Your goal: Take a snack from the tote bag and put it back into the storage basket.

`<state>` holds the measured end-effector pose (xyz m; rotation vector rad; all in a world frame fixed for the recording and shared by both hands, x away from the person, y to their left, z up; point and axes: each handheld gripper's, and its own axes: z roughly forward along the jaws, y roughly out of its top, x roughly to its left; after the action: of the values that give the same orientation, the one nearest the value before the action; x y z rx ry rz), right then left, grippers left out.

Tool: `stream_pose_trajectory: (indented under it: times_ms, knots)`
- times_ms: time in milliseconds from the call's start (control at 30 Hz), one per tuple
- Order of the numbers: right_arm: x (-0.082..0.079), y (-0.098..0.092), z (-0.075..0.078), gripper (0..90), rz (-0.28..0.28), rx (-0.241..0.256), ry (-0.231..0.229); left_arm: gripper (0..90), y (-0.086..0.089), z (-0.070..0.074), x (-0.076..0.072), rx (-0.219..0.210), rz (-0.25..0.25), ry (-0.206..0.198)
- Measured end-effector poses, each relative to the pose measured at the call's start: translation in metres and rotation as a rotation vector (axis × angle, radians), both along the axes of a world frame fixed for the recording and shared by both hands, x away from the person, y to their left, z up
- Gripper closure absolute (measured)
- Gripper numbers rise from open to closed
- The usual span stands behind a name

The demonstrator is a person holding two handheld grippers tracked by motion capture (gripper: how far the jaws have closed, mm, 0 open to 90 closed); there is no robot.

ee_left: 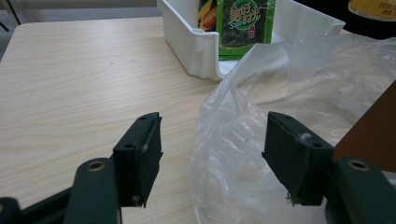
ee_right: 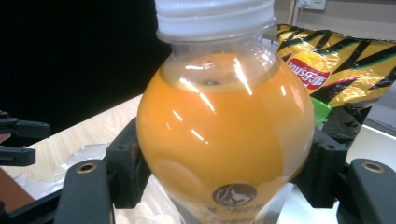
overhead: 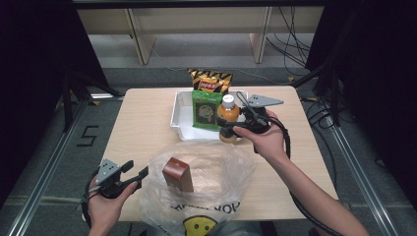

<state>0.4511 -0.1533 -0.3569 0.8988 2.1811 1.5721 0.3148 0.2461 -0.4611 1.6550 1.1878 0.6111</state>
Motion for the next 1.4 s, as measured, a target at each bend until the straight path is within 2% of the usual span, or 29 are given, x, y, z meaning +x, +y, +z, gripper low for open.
stream_pose_trajectory:
  times_ms: [67, 200, 267, 333, 367, 400, 433, 467, 533, 600, 633, 667, 733, 933, 967, 1033, 1167, 1200, 1267, 1400]
  knots:
    - [0.003, -0.001, -0.001, 31.9, -0.006, -0.005, -0.014, 36.3, 0.000, 0.000, 0.000, 0.000, 0.000, 0.001]
    - [0.006, -0.003, -0.001, 31.8, -0.022, -0.007, 0.002, 36.3, 0.000, 0.000, 0.000, 0.000, 0.000, 0.001]
    - [0.009, -0.005, -0.002, 31.9, -0.024, -0.012, -0.005, 36.3, 0.000, 0.000, 0.000, 0.000, 0.000, 0.002]
    - [0.010, -0.004, -0.003, 31.8, -0.035, 0.006, 0.009, 36.3, 0.000, 0.000, 0.000, 0.000, 0.000, 0.002]
    - [0.011, -0.005, -0.003, 31.9, -0.044, -0.014, 0.009, 36.3, 0.000, 0.000, 0.000, 0.000, 0.001, 0.001]
    - [0.012, -0.006, -0.003, 31.8, -0.031, -0.006, 0.007, 36.3, 0.000, 0.000, 0.000, -0.001, 0.001, 0.001]
    - [0.013, -0.006, -0.003, 31.8, -0.044, -0.015, 0.001, 36.3, 0.000, 0.000, 0.000, -0.001, 0.002, 0.000]
    - [0.013, -0.006, -0.004, 31.9, -0.044, 0.001, 0.022, 36.3, 0.000, 0.000, 0.000, 0.000, 0.001, 0.000]
    - [0.016, -0.007, -0.005, 31.8, -0.061, -0.007, 0.002, 36.3, 0.000, 0.000, 0.000, 0.000, 0.000, 0.000]
    - [0.019, -0.009, -0.006, 31.9, -0.052, -0.016, 0.008, 36.3, 0.000, 0.000, 0.000, 0.000, 0.000, 0.000]
    - [0.020, -0.010, -0.006, 31.8, -0.055, -0.021, -0.014, 36.3, 0.001, 0.000, 0.000, 0.000, 0.000, 0.000]
    - [0.019, -0.009, -0.006, 31.8, -0.058, 0.000, 0.015, 36.3, 0.001, 0.000, 0.000, -0.001, 0.000, 0.002]
    - [0.022, -0.011, -0.005, 31.8, -0.070, -0.017, 0.002, 36.3, 0.001, 0.000, 0.000, -0.002, 0.002, 0.004]
    - [0.027, -0.014, -0.005, 31.8, -0.084, -0.016, 0.002, 36.3, 0.001, 0.000, 0.000, 0.000, 0.003, 0.003]
    - [0.027, -0.013, -0.005, 31.8, -0.091, 0.000, 0.001, 36.4, 0.001, 0.000, 0.000, 0.000, 0.003, 0.003]
    - [0.030, -0.015, -0.005, 31.8, -0.081, -0.015, 0.004, 36.3, 0.001, 0.000, 0.000, -0.001, 0.003, 0.001]
    - [0.034, -0.014, -0.006, 31.8, -0.108, -0.010, -0.002, 36.3, 0.001, 0.000, 0.000, -0.001, 0.003, 0.002]
    - [0.035, -0.015, -0.007, 31.8, -0.097, -0.022, -0.004, 36.3, 0.001, 0.000, 0.000, -0.001, 0.003, 0.001]
    - [0.037, -0.014, -0.008, 31.8, -0.105, -0.013, 0.012, 36.3, 0.002, 0.000, 0.000, 0.000, 0.003, 0.000]
    - [0.043, -0.015, -0.011, 31.8, -0.109, -0.028, 0.016, 36.3, 0.002, 0.000, 0.000, -0.001, 0.002, -0.001]
